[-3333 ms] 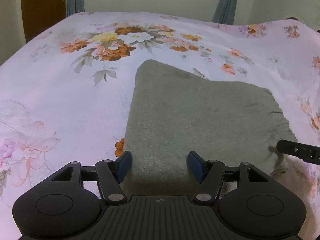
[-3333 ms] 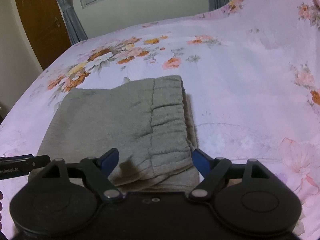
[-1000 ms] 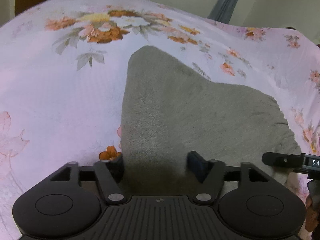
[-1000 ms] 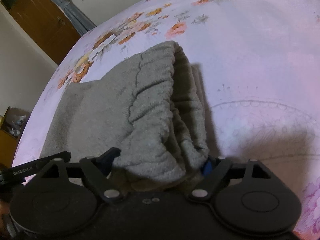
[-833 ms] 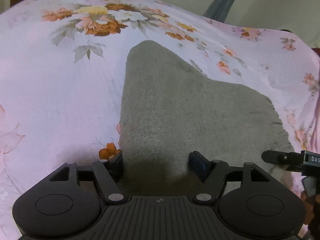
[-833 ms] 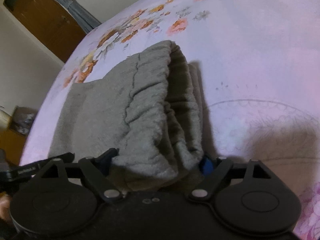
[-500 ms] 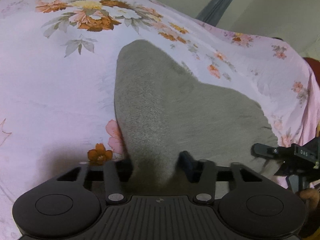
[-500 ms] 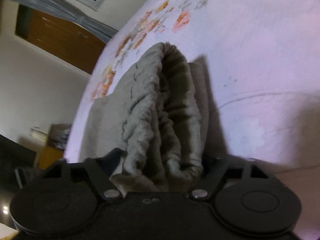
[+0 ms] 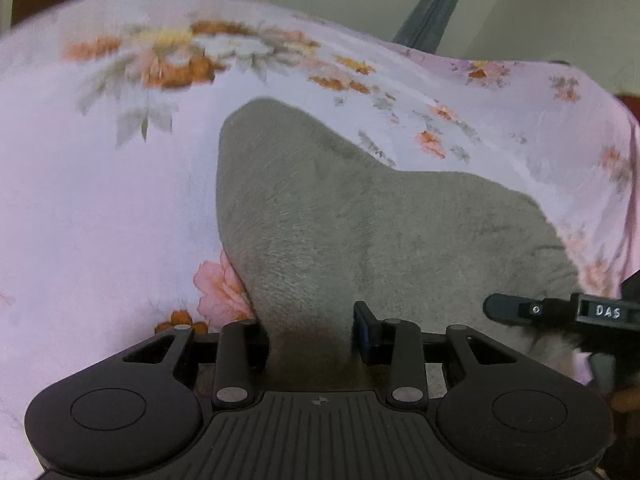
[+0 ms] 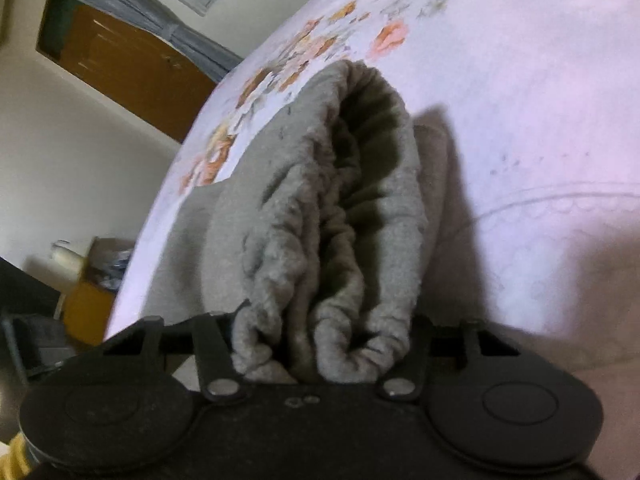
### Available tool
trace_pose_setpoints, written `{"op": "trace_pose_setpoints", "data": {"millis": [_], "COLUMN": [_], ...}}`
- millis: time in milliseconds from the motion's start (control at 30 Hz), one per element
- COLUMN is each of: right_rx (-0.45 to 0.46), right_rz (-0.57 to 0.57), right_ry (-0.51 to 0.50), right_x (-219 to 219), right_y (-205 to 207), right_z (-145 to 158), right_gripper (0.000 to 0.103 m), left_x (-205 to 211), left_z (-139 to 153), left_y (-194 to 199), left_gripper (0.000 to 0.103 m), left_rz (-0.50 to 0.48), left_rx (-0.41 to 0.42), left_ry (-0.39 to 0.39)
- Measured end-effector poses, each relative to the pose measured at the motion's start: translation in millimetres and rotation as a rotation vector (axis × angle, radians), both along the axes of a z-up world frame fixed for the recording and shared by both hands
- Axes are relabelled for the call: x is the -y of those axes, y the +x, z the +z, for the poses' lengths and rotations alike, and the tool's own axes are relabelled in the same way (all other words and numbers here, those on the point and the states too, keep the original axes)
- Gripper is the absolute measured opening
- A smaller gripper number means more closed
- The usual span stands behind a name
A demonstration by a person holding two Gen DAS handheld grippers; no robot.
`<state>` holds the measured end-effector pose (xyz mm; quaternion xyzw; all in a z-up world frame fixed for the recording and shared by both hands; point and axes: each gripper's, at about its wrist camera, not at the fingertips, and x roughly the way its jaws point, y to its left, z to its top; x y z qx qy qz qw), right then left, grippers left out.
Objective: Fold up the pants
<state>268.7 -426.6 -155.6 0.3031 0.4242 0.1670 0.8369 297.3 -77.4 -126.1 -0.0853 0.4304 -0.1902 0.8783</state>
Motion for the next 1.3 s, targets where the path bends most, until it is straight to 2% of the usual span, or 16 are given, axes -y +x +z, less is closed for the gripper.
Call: {"op": "trace_pose_setpoints", "data": {"millis": [33, 167, 367, 533, 700, 933, 1100, 1200, 1233, 1267, 1300], "right_rx": [0.013, 0.078, 0.179, 0.255, 0.288, 0.266, 0.200, 0.129, 0.102, 0.085, 0.080], "right_rz": [-0.007, -0.034, 0.002, 0.009, 0.005, -0.027, -0.059, -0.109, -0.130, -0.154, -0.169], "right_ry": [-0.012, 0.072, 0.114, 0.125, 0.105, 0.054, 0.022, -0.018, -0.021, -0.028, -0.032], "right_x": [-4.4, -6.7, -11.7, -11.8, -10.2, 1.7, 13.4, 19.1, 21.8, 24.3, 26.0], "right_y": [-4.2, -15.6, -17.1, 7.7, 46.5, 98.7, 120.6, 125.0, 124.6, 121.8, 117.9], "right_z": [5.3, 26.0, 70.9, 107.4, 124.4, 104.2, 68.7, 42.0, 32.8, 24.6, 20.3], "right_gripper": [0.051, 0.049, 0.049, 0.048, 0.048, 0.048, 0.049, 0.053, 0.060, 0.065, 0.068], "left_x": [0.5, -5.3, -8.4, -13.7, -3.1, 25.3, 43.6, 51.5, 53.9, 52.9, 50.3], "left_z": [4.1, 23.9, 66.7, 97.8, 113.2, 93.5, 62.4, 36.2, 25.1, 17.8, 12.5], "left_y": [-2.7, -10.6, -8.0, 12.7, 49.2, 101.1, 123.7, 131.5, 133.1, 132.9, 132.4], "left_gripper": [0.033, 0.030, 0.028, 0.028, 0.028, 0.028, 0.028, 0.028, 0.035, 0.044, 0.048], "left_rz": [0.005, 0.024, 0.040, 0.062, 0.059, 0.069, 0.047, 0.036, 0.029, 0.032, 0.037], "left_rx": [0.015, 0.058, 0.132, 0.201, 0.265, 0.269, 0.249, 0.210, 0.192, 0.180, 0.165], "left_ry": [0.006, -0.024, -0.101, -0.120, -0.079, -0.018, 0.060, 0.139, 0.184, 0.203, 0.205]}}
